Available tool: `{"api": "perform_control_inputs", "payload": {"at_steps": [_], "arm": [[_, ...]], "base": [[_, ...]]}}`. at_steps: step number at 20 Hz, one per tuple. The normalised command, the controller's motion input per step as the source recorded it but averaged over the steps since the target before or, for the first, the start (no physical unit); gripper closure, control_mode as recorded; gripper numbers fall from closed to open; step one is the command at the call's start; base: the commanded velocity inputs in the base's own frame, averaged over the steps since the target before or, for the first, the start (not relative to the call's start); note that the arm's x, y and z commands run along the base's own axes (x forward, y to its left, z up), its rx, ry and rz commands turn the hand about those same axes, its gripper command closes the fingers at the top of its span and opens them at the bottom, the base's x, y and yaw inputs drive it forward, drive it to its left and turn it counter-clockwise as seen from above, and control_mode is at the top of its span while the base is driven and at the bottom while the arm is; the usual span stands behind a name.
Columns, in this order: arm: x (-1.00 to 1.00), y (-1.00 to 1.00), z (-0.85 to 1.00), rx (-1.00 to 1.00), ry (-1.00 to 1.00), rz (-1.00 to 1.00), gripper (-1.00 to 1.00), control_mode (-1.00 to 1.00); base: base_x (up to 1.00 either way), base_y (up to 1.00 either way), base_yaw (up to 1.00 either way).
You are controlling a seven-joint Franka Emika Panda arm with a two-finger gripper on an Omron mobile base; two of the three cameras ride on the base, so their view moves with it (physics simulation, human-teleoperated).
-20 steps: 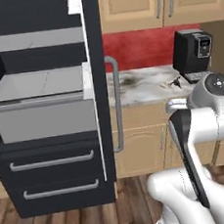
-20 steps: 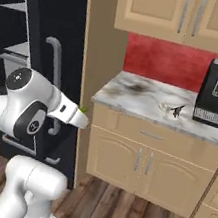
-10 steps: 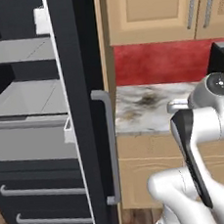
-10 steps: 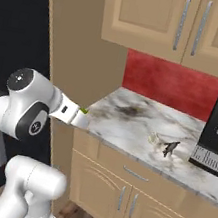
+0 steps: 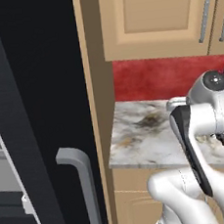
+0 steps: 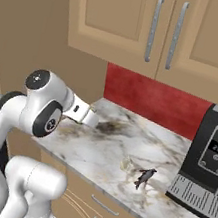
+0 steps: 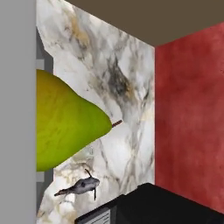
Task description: Open the fridge, remove the pear, garlic, and fish, and place them on any counter.
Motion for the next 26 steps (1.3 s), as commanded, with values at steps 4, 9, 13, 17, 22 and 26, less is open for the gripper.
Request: {"api": "perform_control_inputs", "payload": {"at_steps": [4, 9, 13, 17, 22, 26], "arm": [[0.86, -0.4, -0.97, -0.01, 0.16, 0.05, 1.0, -1.0], [0.86, -0.17, -1.0, -0.11, 0.17, 0.02, 1.0, -1.0], [0.79, -0.29, -1.0, -0.09, 0.16, 0.0, 1.0, -1.0], [0.51, -0.34, -1.0, -0.06, 0.1, 0.01, 1.0, -1.0], [0.41, -0.4, -0.81, 0.0, 0.02, 0.02, 1.0, -1.0], [0.55, -0.34, -0.49, 0.0, 0.03, 0.0, 1.0, -1.0]], "base": [[0.0, 0.0, 0.0], [0.0, 0.0, 0.0], [0.0, 0.0, 0.0], [0.0, 0.0, 0.0], [0.0, 0.0, 0.0], [0.0, 0.0, 0.0]]}}
